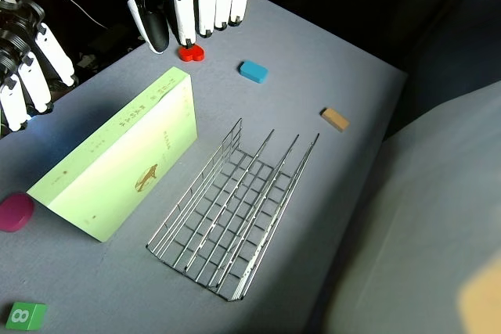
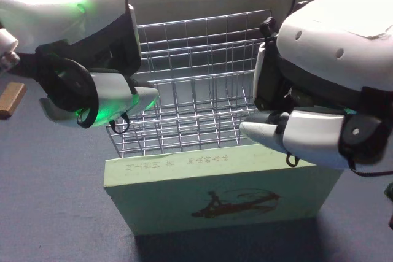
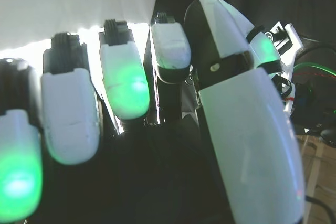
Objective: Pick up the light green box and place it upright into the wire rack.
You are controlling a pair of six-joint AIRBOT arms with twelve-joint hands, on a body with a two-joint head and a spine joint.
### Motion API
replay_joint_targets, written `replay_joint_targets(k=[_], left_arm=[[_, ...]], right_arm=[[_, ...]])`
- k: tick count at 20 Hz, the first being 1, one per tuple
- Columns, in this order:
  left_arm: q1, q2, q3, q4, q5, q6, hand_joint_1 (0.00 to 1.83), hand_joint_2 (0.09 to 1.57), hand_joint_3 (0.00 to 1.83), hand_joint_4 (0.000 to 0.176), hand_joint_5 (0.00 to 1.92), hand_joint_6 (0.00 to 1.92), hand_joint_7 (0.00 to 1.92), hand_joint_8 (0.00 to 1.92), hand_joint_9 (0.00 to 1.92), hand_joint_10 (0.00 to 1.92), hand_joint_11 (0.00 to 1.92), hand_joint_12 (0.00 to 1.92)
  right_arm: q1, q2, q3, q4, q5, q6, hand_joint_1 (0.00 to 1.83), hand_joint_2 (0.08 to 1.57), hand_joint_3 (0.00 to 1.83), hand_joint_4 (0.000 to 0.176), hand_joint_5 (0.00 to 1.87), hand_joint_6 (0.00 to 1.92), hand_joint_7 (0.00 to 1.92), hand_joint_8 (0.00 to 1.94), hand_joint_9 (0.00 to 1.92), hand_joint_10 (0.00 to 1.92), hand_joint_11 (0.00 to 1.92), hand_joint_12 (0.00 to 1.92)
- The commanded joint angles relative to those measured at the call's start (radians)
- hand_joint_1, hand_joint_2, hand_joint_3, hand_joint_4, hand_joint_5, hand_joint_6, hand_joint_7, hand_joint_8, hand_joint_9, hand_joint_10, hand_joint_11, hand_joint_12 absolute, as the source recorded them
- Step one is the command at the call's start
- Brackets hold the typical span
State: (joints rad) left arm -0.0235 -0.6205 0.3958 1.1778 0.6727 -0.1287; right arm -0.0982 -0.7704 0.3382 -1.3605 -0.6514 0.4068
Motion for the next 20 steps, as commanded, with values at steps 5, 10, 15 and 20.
replay_joint_targets(k=[5, 10, 15, 20], left_arm=[[-0.016, 0.001, -0.007, 0.063, -0.022, 0.006, 0.19, 1.12, 0.04, 0.067, 0.41, 0.02, 0.36, 0.01, 0.27, 0.03, 0.0, 0.76], [-0.017, 0.002, -0.003, 0.063, -0.006, 0.034, 0.18, 1.13, 0.01, 0.07, 0.4, 0.0, 0.33, 0.0, 0.26, 0.0, 0.0, 0.76], [-0.016, 0.032, 0.048, 0.063, -0.019, 0.108, 0.18, 1.13, 0.01, 0.07, 0.41, 0.0, 0.33, 0.0, 0.26, 0.0, 0.0, 0.76], [-0.016, 0.086, 0.096, 0.062, -0.045, 0.19, 0.18, 1.13, 0.0, 0.069, 0.4, 0.0, 0.33, 0.0, 0.26, 0.0, 0.0, 0.74]], right_arm=[[0.002, -0.043, -0.006, -0.059, -0.135, -0.007, 0.11, 0.94, 0.08, 0.053, 0.11, 0.01, 0.16, 0.01, 0.09, 0.01, 0.0, 0.73], [-0.01, -0.08, -0.006, -0.077, -0.237, -0.015, 0.15, 0.96, 0.0, 0.052, 0.14, 0.0, 0.18, 0.0, 0.14, 0.01, 0.0, 0.78], [-0.026, -0.125, -0.006, -0.136, -0.318, 0.001, 0.16, 0.96, 0.0, 0.052, 0.14, 0.0, 0.19, 0.0, 0.14, 0.0, 0.0, 0.77], [-0.038, -0.217, -0.005, -0.173, -0.372, 0.041, 0.39, 0.96, 0.0, 0.042, 0.07, 0.0, 0.14, 0.0, 0.09, 0.0, 0.0, 0.69]])
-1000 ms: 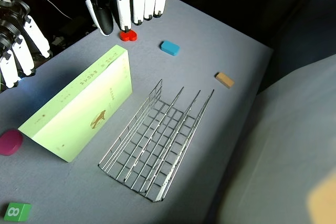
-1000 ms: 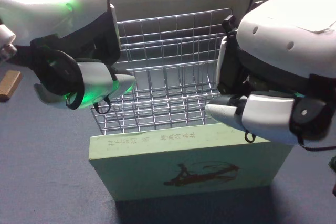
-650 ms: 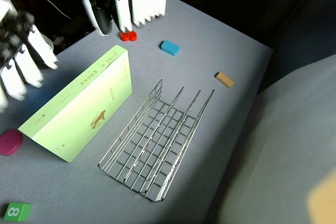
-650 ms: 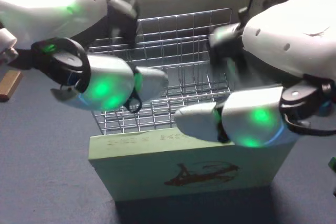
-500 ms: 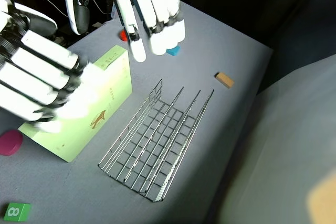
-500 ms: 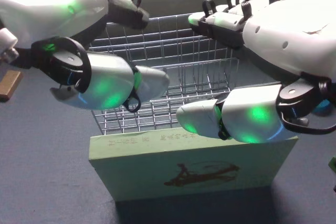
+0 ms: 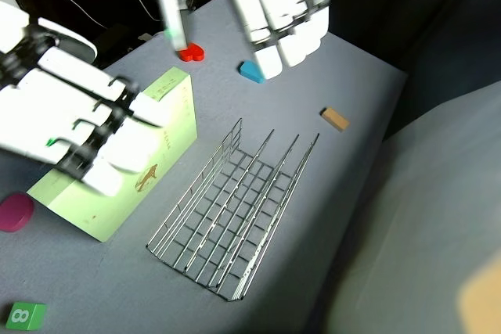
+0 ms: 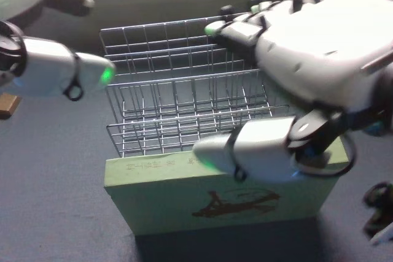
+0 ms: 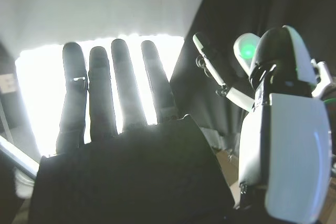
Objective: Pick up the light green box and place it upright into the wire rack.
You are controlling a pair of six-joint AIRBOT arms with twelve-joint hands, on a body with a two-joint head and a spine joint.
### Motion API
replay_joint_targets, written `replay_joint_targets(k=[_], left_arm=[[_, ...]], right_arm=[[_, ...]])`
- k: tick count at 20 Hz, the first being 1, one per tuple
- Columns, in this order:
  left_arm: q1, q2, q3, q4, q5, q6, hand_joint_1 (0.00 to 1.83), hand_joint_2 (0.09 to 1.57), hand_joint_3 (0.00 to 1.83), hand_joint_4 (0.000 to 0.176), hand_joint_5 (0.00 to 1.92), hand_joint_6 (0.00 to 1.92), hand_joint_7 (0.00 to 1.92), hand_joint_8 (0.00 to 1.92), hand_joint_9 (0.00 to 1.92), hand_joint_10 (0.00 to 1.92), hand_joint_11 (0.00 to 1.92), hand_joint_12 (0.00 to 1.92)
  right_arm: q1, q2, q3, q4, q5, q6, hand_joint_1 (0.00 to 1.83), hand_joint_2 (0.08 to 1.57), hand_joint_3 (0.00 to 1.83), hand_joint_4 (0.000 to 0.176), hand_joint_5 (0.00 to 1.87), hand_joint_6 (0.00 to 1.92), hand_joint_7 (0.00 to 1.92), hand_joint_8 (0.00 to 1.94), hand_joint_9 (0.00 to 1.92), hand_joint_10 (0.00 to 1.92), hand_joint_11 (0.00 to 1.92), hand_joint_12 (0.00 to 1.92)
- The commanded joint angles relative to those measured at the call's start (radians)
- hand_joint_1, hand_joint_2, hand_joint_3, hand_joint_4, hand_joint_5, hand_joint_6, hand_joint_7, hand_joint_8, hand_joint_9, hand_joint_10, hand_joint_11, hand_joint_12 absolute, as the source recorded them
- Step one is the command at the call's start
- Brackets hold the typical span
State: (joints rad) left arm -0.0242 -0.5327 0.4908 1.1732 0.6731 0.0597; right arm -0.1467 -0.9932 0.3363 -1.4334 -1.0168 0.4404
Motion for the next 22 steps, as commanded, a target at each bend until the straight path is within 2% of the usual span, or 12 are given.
replay_joint_targets(k=[1, 3, 6, 10, 13, 16, 22], left_arm=[[-0.016, 0.002, 0.002, 0.065, -0.033, 0.025, 0.18, 1.13, 0.0, 0.069, 0.41, 0.0, 0.33, 0.0, 0.26, 0.0, 0.0, 0.74], [-0.035, 0.004, 0.003, 0.034, 0.028, 0.127, 0.18, 1.13, 0.0, 0.069, 0.4, 0.0, 0.32, 0.0, 0.25, 0.0, 0.0, 0.74], [-0.048, 0.005, 0.019, 0.011, 0.052, 0.213, 0.18, 1.13, 0.0, 0.069, 0.4, 0.0, 0.31, 0.0, 0.24, 0.0, 0.0, 0.73], [-0.056, 0.007, 0.043, 0.002, 0.088, 0.277, 0.18, 1.14, 0.0, 0.074, 0.38, 0.0, 0.29, 0.0, 0.24, 0.0, 0.0, 0.73], [-0.087, 0.007, 0.061, -0.04, 0.106, 0.378, 0.17, 1.15, 0.01, 0.075, 0.38, 0.0, 0.29, 0.0, 0.24, 0.0, 0.0, 0.73], [-0.102, 0.008, 0.072, -0.058, 0.107, 0.414, 0.17, 1.15, 0.01, 0.074, 0.38, 0.0, 0.29, 0.0, 0.24, 0.0, 0.0, 0.73], [-0.103, 0.008, 0.072, -0.059, 0.112, 0.42, 0.17, 1.15, 0.0, 0.076, 0.36, 0.0, 0.29, 0.0, 0.25, 0.0, 0.0, 0.73]], right_arm=[[0.003, -0.011, -0.003, -0.125, -0.012, 0.025, 0.43, 0.97, 0.0, 0.041, 0.04, 0.0, 0.12, 0.0, 0.08, 0.0, 0.0, 0.62], [-0.019, -0.06, -0.001, -0.178, -0.043, 0.058, 0.48, 0.97, 0.0, 0.04, 0.0, 0.0, 0.11, 0.0, 0.06, 0.0, 0.0, 0.57], [-0.038, -0.112, 0.012, -0.175, -0.053, 0.061, 0.66, 0.94, 0.0, 0.035, 0.0, 0.0, 0.1, 0.0, 0.03, 0.0, 0.0, 0.56], [-0.042, -0.169, 0.057, -0.098, -0.045, 0.054, 0.73, 0.95, 0.0, 0.026, 0.03, 0.01, 0.1, 0.0, 0.03, 0.0, 0.0, 0.55], [-0.035, -0.207, 0.097, -0.034, -0.027, 0.031, 0.75, 0.95, 0.0, 0.025, 0.05, 0.01, 0.09, 0.0, 0.02, 0.0, 0.0, 0.54], [-0.03, -0.236, 0.127, 0.052, -0.015, -0.032, 0.75, 0.95, 0.0, 0.025, 0.06, 0.01, 0.09, 0.0, 0.02, 0.0, 0.0, 0.54], [-0.019, -0.282, 0.202, 0.165, 0.022, -0.038, 0.76, 0.96, 0.0, 0.025, 0.06, 0.01, 0.11, 0.01, 0.03, 0.0, 0.0, 0.52]])
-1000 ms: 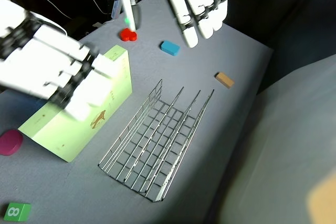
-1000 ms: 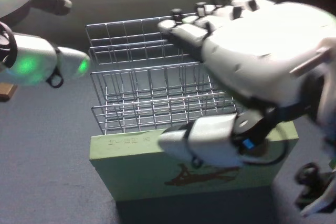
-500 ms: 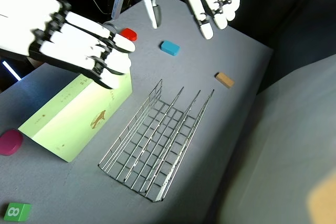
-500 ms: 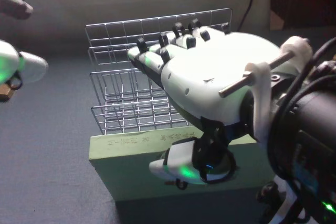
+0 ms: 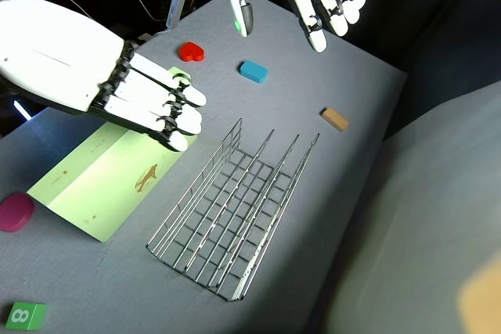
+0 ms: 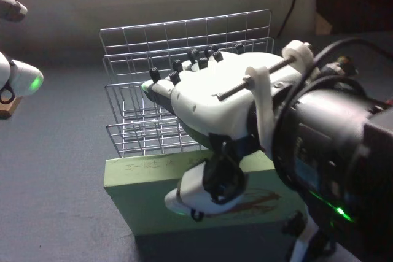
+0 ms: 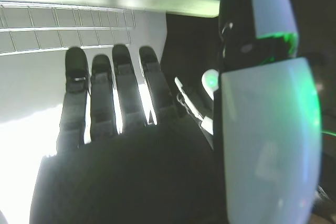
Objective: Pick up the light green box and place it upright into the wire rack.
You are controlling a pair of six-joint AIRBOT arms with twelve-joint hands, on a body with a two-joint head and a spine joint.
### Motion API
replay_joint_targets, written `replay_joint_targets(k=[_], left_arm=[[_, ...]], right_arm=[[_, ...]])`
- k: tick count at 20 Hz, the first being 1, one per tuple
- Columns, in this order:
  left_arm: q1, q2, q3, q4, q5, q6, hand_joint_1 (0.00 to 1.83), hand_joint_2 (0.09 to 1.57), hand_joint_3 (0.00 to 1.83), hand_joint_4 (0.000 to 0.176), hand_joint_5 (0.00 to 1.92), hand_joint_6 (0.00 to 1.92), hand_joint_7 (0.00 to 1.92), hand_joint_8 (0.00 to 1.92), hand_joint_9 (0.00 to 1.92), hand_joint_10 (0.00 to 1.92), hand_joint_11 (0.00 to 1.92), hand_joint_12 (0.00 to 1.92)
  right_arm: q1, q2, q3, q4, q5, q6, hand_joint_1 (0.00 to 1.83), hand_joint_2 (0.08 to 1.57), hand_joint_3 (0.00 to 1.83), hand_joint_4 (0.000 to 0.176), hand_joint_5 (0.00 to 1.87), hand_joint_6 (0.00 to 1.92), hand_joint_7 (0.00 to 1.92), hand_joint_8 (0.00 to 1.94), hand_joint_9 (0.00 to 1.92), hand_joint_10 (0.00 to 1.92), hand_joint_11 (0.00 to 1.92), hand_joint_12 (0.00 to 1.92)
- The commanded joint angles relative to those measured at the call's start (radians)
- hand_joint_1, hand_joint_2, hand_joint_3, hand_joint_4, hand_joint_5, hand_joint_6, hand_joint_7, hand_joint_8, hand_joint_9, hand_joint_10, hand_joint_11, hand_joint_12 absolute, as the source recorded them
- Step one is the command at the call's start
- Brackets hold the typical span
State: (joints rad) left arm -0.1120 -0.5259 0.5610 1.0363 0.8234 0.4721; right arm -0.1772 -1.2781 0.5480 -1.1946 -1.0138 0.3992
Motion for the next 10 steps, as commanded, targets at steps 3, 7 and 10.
replay_joint_targets(k=[3, 7, 10], left_arm=[[-0.017, 0.001, -0.001, 0.071, -0.033, 0.008, 0.17, 1.15, 0.0, 0.075, 0.37, 0.0, 0.29, 0.0, 0.25, 0.0, 0.0, 0.73], [-0.019, 0.001, -0.006, 0.058, -0.027, 0.026, 0.17, 1.15, 0.0, 0.074, 0.39, 0.01, 0.3, 0.01, 0.24, 0.0, 0.0, 0.73], [-0.022, 0.001, -0.007, 0.058, -0.026, 0.026, 0.17, 1.15, 0.0, 0.074, 0.39, 0.01, 0.3, 0.01, 0.24, 0.0, 0.0, 0.73]], right_arm=[[0.008, -0.015, 0.023, -0.022, 0.026, -0.031, 0.75, 0.96, 0.0, 0.023, 0.09, 0.01, 0.13, 0.01, 0.04, 0.0, 0.0, 0.56], [-0.002, -0.017, 0.048, -0.019, 0.048, -0.035, 0.75, 0.96, 0.0, 0.023, 0.08, 0.0, 0.13, 0.0, 0.05, 0.01, 0.0, 0.59], [-0.016, -0.018, 0.061, -0.019, 0.055, -0.038, 0.76, 0.99, 0.0, 0.0, 0.19, 0.02, 0.26, 0.02, 0.18, 0.02, 0.0, 0.85]])
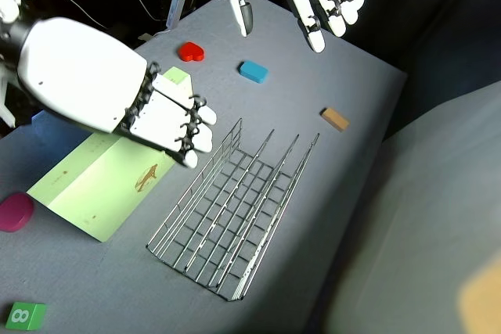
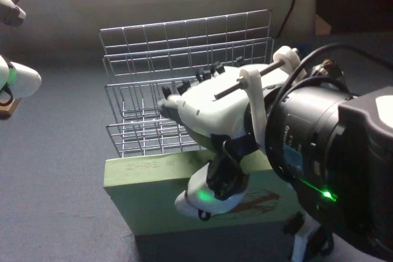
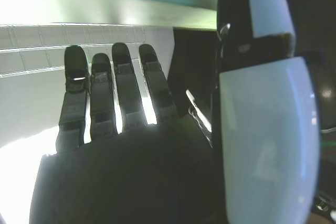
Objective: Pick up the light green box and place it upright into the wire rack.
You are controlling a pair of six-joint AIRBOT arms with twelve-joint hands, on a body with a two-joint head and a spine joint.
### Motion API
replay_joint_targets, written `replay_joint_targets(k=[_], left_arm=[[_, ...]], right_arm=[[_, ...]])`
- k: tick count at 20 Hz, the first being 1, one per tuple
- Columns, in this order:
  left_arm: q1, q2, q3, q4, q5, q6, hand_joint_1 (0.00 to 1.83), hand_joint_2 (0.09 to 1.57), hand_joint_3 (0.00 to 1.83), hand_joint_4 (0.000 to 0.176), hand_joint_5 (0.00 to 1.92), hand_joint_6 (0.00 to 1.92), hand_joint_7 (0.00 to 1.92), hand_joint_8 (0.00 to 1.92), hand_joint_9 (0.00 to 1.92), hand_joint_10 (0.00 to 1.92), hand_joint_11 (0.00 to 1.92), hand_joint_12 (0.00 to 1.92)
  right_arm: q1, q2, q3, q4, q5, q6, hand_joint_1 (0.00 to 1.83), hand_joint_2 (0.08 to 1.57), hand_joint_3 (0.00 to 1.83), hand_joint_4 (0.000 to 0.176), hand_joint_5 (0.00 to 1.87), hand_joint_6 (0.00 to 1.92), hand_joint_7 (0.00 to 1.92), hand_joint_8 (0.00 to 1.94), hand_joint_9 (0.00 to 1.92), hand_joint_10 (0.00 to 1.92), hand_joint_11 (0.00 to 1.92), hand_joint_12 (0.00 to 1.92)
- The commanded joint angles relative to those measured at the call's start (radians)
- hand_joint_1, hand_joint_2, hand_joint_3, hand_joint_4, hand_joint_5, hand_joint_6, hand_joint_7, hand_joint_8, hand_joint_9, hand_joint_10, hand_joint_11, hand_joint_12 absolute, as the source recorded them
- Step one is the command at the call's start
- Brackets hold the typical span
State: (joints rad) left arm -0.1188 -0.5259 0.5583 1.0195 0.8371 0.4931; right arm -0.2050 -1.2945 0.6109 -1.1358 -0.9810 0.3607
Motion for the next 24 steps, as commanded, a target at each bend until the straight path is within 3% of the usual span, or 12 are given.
replay_joint_targets(k=[1, 2, 4, 7, 8, 9, 10, 11, 12, 18, 24], left_arm=[[-0.016, 0.001, -0.006, 0.075, -0.039, 0.005, 0.17, 1.15, 0.0, 0.075, 0.38, 0.0, 0.3, 0.0, 0.24, 0.0, 0.0, 0.73], [-0.017, 0.001, -0.007, 0.075, -0.039, 0.005, 0.17, 1.15, 0.0, 0.075, 0.38, 0.0, 0.3, 0.0, 0.24, 0.0, 0.0, 0.73], [-0.023, 0.001, -0.008, 0.074, -0.039, 0.005, 0.17, 1.15, 0.0, 0.075, 0.38, 0.0, 0.3, 0.0, 0.24, 0.0, 0.0, 0.73], [-0.025, 0.001, -0.007, 0.074, -0.039, 0.005, 0.17, 1.15, 0.0, 0.075, 0.38, 0.0, 0.31, 0.0, 0.24, 0.0, 0.0, 0.73], [-0.025, 0.001, -0.007, 0.074, -0.039, 0.01, 0.17, 1.16, 0.0, 0.075, 0.39, 0.0, 0.31, 0.0, 0.24, 0.0, 0.0, 0.73], [-0.025, 0.001, -0.007, 0.073, -0.039, 0.015, 0.17, 1.16, 0.0, 0.075, 0.39, 0.0, 0.31, 0.0, 0.24, 0.0, 0.0, 0.73], [-0.025, 0.001, -0.007, 0.066, -0.039, 0.021, 0.17, 1.16, 0.0, 0.075, 0.39, 0.0, 0.3, 0.0, 0.24, 0.0, 0.0, 0.73], [-0.026, 0.001, -0.007, 0.062, -0.039, 0.021, 0.17, 1.16, 0.0, 0.075, 0.39, 0.0, 0.3, 0.0, 0.24, 0.0, 0.0, 0.73], [-0.029, 0.001, -0.007, 0.062, -0.039, 0.021, 0.17, 1.16, 0.01, 0.075, 0.39, 0.0, 0.3, 0.0, 0.24, 0.0, 0.0, 0.73], [-0.035, 0.002, -0.007, 0.062, -0.039, 0.021, 0.17, 1.16, 0.0, 0.074, 0.39, 0.0, 0.32, 0.01, 0.24, 0.0, 0.0, 0.73], [-0.035, 0.002, -0.006, 0.055, -0.04, 0.035, 0.17, 1.17, 0.0, 0.074, 0.4, 0.01, 0.34, 0.01, 0.25, 0.0, 0.0, 0.73]], right_arm=[[0.005, -0.003, 0.006, -0.078, 0.025, 0.0, 0.77, 1.0, 0.0, 0.0, 0.25, 0.01, 0.31, 0.01, 0.22, 0.02, 0.0, 0.92], [0.001, -0.005, 0.009, -0.076, 0.027, -0.002, 0.8, 1.03, 0.01, 0.0, 0.34, 0.01, 0.41, 0.01, 0.34, 0.02, 0.05, 1.06], [-0.003, -0.008, 0.009, -0.07, 0.03, -0.015, 0.87, 1.06, 0.01, 0.0, 0.41, 0.01, 0.5, 0.01, 0.43, 0.03, 0.14, 1.12], [-0.005, -0.008, 0.009, -0.065, 0.03, -0.024, 1.08, 1.1, 0.0, 0.0, 0.73, 0.03, 0.8, 0.01, 0.78, 0.07, 0.42, 1.19], [-0.005, -0.008, 0.009, -0.062, 0.03, -0.026, 1.2, 1.15, 0.0, 0.0, 0.86, 0.95, 1.0, 0.72, 0.99, 0.19, 0.62, 1.24], [-0.004, -0.008, 0.009, -0.061, 0.03, -0.027, 1.2, 1.15, 0.0, 0.0, 0.86, 0.95, 1.0, 0.72, 0.99, 0.19, 0.62, 1.24], [-0.003, -0.008, 0.009, -0.061, 0.03, -0.029, 1.33, 1.17, 0.0, 0.0, 0.78, 1.12, 0.91, 0.99, 0.88, 1.14, 0.66, 1.34], [-0.002, -0.008, 0.009, -0.061, 0.03, -0.031, 1.35, 1.19, 0.0, 0.0, 0.74, 1.14, 0.87, 1.15, 0.82, 1.39, 0.66, 1.4], [-0.001, -0.008, 0.008, -0.061, 0.03, -0.034, 1.35, 1.19, 0.0, 0.0, 0.74, 1.12, 0.85, 1.22, 0.79, 1.45, 0.68, 1.44], [0.036, 0.018, -0.024, -0.061, 0.027, -0.056, 1.36, 1.17, 0.0, 0.0, 0.79, 1.08, 0.88, 1.19, 0.81, 1.43, 0.73, 1.47], [0.169, 0.105, -0.078, -0.063, 0.068, -0.098, 1.36, 1.18, 0.0, 0.0, 0.75, 1.12, 0.88, 1.19, 0.79, 1.47, 0.71, 1.47]])
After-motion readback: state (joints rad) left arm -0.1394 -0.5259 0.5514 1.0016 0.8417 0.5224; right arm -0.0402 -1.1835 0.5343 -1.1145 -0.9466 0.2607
